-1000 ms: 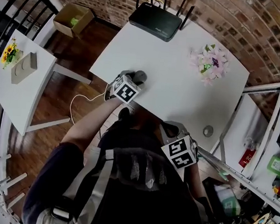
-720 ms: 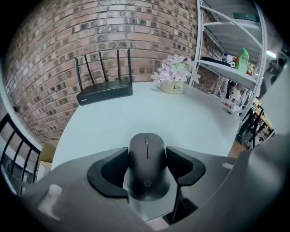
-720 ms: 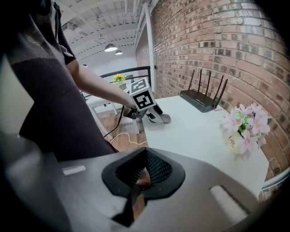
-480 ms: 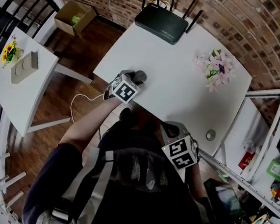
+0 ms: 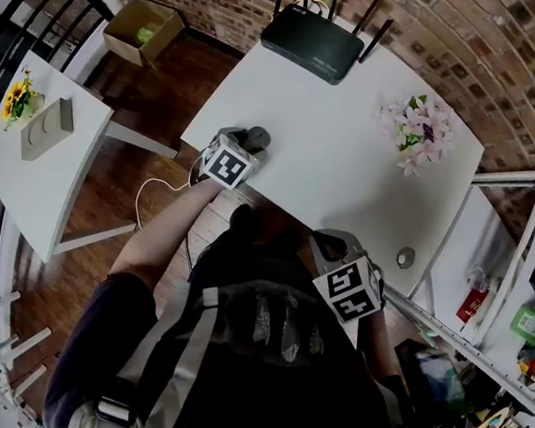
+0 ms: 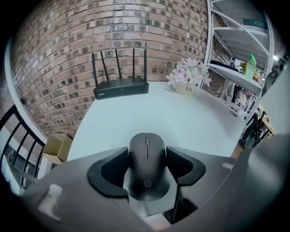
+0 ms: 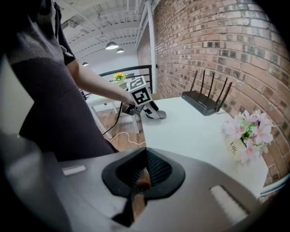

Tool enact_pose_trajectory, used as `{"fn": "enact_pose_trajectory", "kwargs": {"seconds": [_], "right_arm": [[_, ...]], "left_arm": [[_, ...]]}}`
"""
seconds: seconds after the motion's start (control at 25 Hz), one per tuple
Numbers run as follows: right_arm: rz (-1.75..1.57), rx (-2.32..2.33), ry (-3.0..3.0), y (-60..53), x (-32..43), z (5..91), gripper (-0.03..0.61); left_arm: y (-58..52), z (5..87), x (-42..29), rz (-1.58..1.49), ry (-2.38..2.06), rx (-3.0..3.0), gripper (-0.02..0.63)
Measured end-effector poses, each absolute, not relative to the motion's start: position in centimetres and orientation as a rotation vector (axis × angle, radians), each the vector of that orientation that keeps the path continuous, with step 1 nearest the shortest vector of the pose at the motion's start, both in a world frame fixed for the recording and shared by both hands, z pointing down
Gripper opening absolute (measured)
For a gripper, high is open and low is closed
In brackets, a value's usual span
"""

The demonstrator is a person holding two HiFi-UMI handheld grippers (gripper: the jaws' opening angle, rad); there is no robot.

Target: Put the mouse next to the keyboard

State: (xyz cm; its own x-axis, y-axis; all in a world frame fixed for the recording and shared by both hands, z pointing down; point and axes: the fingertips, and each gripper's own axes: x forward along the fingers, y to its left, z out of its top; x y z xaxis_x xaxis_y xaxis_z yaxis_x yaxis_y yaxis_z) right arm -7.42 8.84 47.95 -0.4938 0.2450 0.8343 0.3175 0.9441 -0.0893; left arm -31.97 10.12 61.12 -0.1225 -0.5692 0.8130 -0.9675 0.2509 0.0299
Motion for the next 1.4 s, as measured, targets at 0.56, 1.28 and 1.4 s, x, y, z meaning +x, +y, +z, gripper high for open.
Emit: {"fn": "enact_pose_trajectory", "kwargs": {"seconds": [0.56,1.28,1.4], "right_arm": [[-0.103,-0.409,-2.097,9.6,-8.7,48.0,0.006],[-0.102,-0.374,-2.078,10.7,-10.7,47.9,0.006],[-0.104,-0.368,-2.068,11.0,-10.7,47.9,0.006]], "left_arm": [[13.8,60.9,-36.2,0.646,-1.854,1.294,0.272],[16.2,60.9,-40.0,0.571,-1.94,1.251,0.273],[16.5,60.9,-40.5,0.561,-1.949,1.246,0.273]]}}
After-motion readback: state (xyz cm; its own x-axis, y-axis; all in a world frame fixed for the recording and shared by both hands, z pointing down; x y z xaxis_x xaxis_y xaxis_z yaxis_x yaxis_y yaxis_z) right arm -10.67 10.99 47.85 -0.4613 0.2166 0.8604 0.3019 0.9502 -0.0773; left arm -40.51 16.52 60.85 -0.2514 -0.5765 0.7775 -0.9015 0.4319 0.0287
